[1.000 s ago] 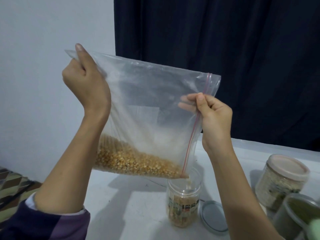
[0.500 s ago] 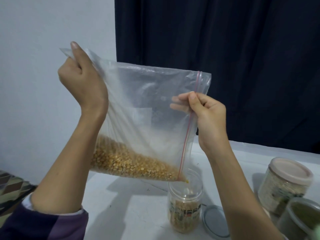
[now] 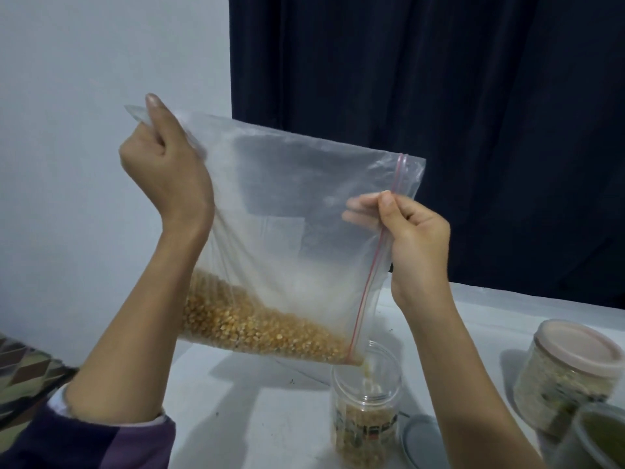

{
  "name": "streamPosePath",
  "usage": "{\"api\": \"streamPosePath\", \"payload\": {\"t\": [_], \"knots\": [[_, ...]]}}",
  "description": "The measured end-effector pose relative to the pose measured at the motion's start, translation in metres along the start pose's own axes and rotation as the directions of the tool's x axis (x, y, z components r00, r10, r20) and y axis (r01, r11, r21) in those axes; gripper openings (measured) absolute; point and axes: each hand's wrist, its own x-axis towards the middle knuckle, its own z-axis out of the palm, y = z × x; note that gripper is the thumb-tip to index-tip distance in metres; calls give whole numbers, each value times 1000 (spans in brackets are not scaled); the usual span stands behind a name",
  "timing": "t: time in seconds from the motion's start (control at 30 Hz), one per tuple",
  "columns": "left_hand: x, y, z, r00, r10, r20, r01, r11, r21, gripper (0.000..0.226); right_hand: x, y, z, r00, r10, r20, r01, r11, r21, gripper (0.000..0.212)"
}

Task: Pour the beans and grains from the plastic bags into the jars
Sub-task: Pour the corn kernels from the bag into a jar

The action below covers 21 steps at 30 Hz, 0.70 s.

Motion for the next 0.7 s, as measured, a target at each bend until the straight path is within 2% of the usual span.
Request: {"api": "streamPosePath", "payload": {"t": [0.07, 0.17, 0.27, 0.5, 0.6, 0.7], "knots": [[0, 1, 1, 1000, 10, 12, -10, 1000, -9, 52, 1, 1, -1, 999, -14, -30, 14, 1000, -2, 27], [0, 2, 3, 1000, 6, 13, -6, 1000, -1, 52, 1, 1, -1, 1000, 2, 10, -2, 1000, 5, 26], [0, 3, 4, 999, 21, 28, -20, 1000, -8, 53, 1, 2, -4, 999, -5, -39, 6, 1000, 16, 24], [0, 6, 7, 998, 28, 50, -26, 999, -41, 53, 3, 2, -7, 998, -7, -56, 7, 1000, 14, 23], [0, 8, 8, 998, 32, 54, -30, 998, -52, 53, 5, 0, -7, 1000, 12, -15, -11, 1000, 13, 23], [1, 9, 8, 998, 23, 61, -19, 998, -64, 55, 4, 1, -8, 998, 13, -58, -12, 1000, 15, 23]]}}
